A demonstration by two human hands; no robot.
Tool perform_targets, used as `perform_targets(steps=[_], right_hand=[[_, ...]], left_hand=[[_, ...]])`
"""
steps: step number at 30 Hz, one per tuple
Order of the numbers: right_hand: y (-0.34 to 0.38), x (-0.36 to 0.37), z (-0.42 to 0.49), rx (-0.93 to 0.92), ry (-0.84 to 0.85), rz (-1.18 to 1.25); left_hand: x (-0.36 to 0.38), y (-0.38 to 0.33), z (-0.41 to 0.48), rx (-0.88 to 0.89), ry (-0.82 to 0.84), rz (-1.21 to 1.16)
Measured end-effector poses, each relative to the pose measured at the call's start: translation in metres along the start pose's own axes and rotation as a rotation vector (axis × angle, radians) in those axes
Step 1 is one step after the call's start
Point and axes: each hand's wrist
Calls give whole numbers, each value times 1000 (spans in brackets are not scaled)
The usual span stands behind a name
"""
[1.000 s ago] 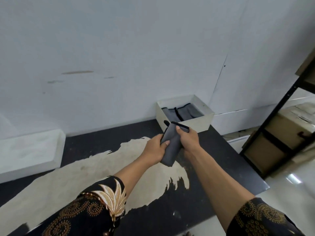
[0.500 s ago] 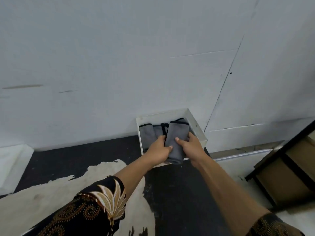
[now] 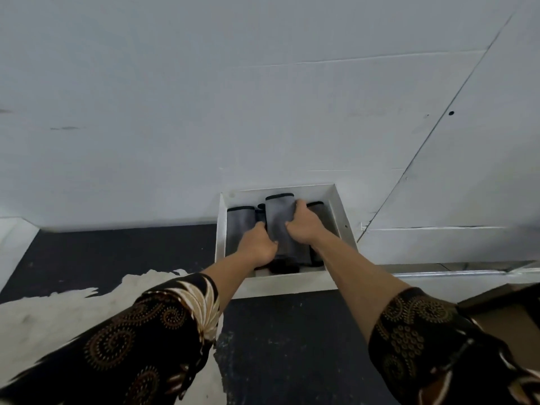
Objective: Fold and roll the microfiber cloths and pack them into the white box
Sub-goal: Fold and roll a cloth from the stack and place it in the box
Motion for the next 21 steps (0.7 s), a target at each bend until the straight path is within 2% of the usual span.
perform_targets(steps=[3, 5, 11, 16, 21], right_hand=[[-8, 16, 7, 50, 139, -116], [-10, 26, 6, 92, 165, -160], [-11, 35, -1, -30, -77, -196], [-6, 36, -7, 148, 128, -250], [2, 35, -14, 190, 236, -304]], left_hand=[[6, 8, 12, -59, 5, 134], [8, 13, 17, -55, 36, 209], [6, 8, 18, -6, 67, 283], [0, 6, 4, -4, 141, 239], [-19, 6, -27, 66, 137, 233]])
Point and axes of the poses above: each hand's wrist, its own z-axis towards the middle knuckle, its own x-axis out of the palm, y = z × x, and after that the axes turned 14 degrees about -x, right-handed
